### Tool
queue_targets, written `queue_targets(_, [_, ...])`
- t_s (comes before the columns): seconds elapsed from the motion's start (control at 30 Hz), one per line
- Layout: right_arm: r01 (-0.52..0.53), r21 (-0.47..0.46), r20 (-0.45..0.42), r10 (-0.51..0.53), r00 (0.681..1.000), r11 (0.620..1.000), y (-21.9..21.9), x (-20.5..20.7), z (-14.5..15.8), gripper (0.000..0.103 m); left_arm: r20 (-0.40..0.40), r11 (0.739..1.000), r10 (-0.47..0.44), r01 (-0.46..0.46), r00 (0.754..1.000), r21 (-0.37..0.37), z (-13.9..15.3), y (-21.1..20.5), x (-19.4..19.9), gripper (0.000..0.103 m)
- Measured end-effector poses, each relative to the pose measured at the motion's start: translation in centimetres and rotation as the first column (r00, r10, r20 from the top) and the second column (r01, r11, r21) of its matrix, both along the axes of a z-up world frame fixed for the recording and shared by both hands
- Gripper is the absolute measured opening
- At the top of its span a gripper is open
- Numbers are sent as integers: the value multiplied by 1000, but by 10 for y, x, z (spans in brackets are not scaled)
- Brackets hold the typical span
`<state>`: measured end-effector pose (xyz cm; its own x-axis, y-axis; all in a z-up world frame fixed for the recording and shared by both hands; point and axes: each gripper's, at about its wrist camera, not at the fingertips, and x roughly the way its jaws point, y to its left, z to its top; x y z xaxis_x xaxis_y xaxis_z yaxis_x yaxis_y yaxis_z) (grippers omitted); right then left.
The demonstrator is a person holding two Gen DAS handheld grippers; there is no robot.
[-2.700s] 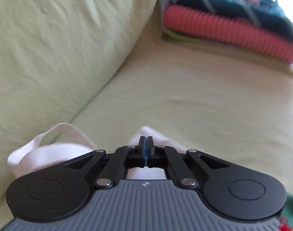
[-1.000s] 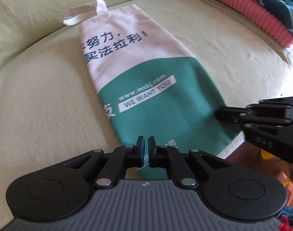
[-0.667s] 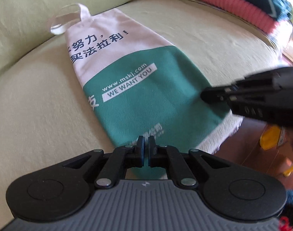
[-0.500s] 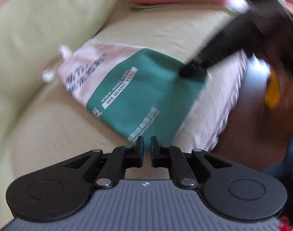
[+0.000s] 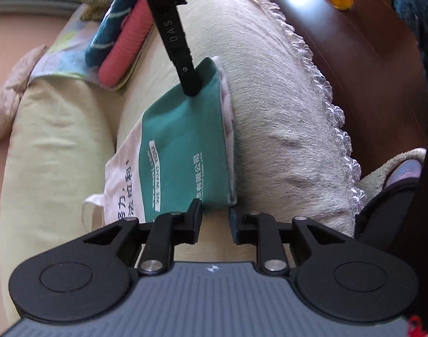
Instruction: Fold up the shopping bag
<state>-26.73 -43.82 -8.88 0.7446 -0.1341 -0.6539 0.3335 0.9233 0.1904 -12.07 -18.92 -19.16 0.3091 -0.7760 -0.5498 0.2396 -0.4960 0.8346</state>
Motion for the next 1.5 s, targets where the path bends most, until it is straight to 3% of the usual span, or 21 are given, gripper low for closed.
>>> queue_targets(0.1, [0,8,7,0,1000,1000,-1,-1,-1,0,30,997,-71,71,997,-12,-7,1,1,29])
queue_targets(0.17, [-5,13,13,5,1000,1000,-2,-2,-2,0,-3,998,-70,70,998,-4,-6,-5,4,23])
queue_targets(0.2, [-9,15,16,9,1000,1000,-3,-2,-2,0,-96,1000,-25,26,995,16,2,-13,9,11])
queue_targets(0.27, [-27,16,20,26,999,1000,-4,-3,-2,0,-277,996,72,-56,958,66,17,-27,21,9])
queue_targets(0.33, [-69,4,24,69,997,998,-5,-4,1,0,-349,992,113,-87,930,89,26,-32,29,10])
queue_targets(0.37, [-105,-12,26,105,994,994,-3,-6,4,5,-384,990,133,-102,914,101,30,-34,33,10])
queue_targets(0.43, [-172,-83,28,175,984,982,2,-12,13,34,-377,990,127,-97,918,99,29,-33,32,10])
queue_targets(0.47, [-199,-134,28,204,979,971,6,-17,18,41,-373,991,125,-95,920,97,28,-32,31,10])
queue_targets(0.5, [-238,-200,14,245,969,951,10,-23,22,41,-379,991,125,-96,917,94,27,-32,32,10])
queue_targets(0.6, [-379,-411,-101,371,923,829,22,-42,24,41,-394,991,129,-102,910,88,29,-31,34,10])
queue_targets(0.7, [-514,-589,-267,450,852,623,29,-55,10,40,-398,991,128,-105,909,79,30,-30,35,10])
queue_targets(0.77, [-576,-679,-353,485,800,456,35,-60,-6,40,-400,991,130,-108,907,76,30,-30,35,10])
queue_targets(0.87, [-603,-745,-397,537,744,284,42,-62,-21,39,-406,991,134,-112,904,78,31,-31,35,10])
queue_targets(0.97, [-582,-800,-409,580,704,144,47,-65,-34,40,-411,990,135,-112,902,81,31,-31,35,10])
queue_targets(1.13, [-510,-860,-404,620,673,-7,49,-76,-56,39,-444,989,147,-124,884,80,32,-31,39,10])
queue_targets(1.2, [-483,-875,-381,633,673,-13,49,-75,-61,39,-458,988,151,-128,876,82,33,-32,41,10])
queue_targets(1.3, [-458,-888,-325,648,689,43,48,-65,-62,37,-481,987,157,-130,863,90,35,-32,44,10])
queue_targets(1.43, [-480,-858,-258,653,712,185,41,-52,-51,33,-505,986,164,-131,848,101,37,-34,48,14])
queue_targets(1.5, [-510,-830,-256,655,711,228,40,-49,-45,30,-517,986,168,-136,839,100,38,-35,52,22])
